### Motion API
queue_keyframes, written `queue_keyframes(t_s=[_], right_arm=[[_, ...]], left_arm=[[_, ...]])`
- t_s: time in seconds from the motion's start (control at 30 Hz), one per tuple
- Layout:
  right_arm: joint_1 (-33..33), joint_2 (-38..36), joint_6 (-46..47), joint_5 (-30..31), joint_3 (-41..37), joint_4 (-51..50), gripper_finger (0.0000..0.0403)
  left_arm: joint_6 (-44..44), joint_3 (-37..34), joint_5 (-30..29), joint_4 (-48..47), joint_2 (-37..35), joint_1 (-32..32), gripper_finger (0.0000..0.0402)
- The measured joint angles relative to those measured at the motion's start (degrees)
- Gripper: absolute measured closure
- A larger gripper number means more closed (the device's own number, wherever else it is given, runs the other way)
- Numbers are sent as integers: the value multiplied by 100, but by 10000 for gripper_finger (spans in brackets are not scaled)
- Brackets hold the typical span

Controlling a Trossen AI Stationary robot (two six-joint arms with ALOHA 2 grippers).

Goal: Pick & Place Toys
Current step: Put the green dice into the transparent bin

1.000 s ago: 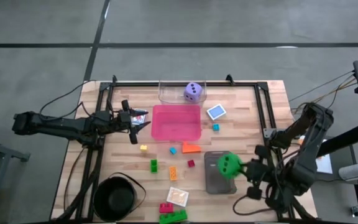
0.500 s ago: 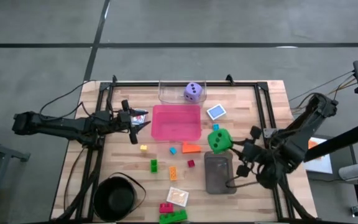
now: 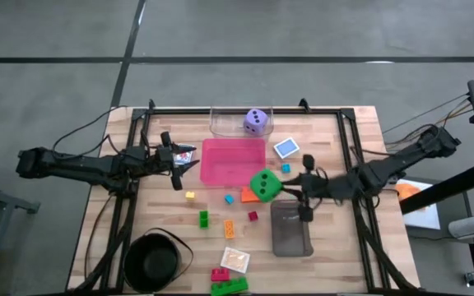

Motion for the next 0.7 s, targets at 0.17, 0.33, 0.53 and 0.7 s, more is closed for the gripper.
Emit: queue_keyframes(t_s=[0.17, 0.33, 0.53, 0.7], right_arm=[[-1323, 234, -647, -1358, -200, 942, 366], [-2770, 769, -974, -2779, -202, 1839, 367], [-4282, 1747, -1028, -3973, 92, 2442, 367], [-5099, 2721, -1106, -4458, 693, 2475, 367]], left_arm=[[0, 0, 0, -1, 0, 0, 197], [0, 0, 0, -3, 2, 0, 197], [-13, 0, 0, -3, 2, 0, 197], [-23, 0, 0, -5, 2, 0, 197]])
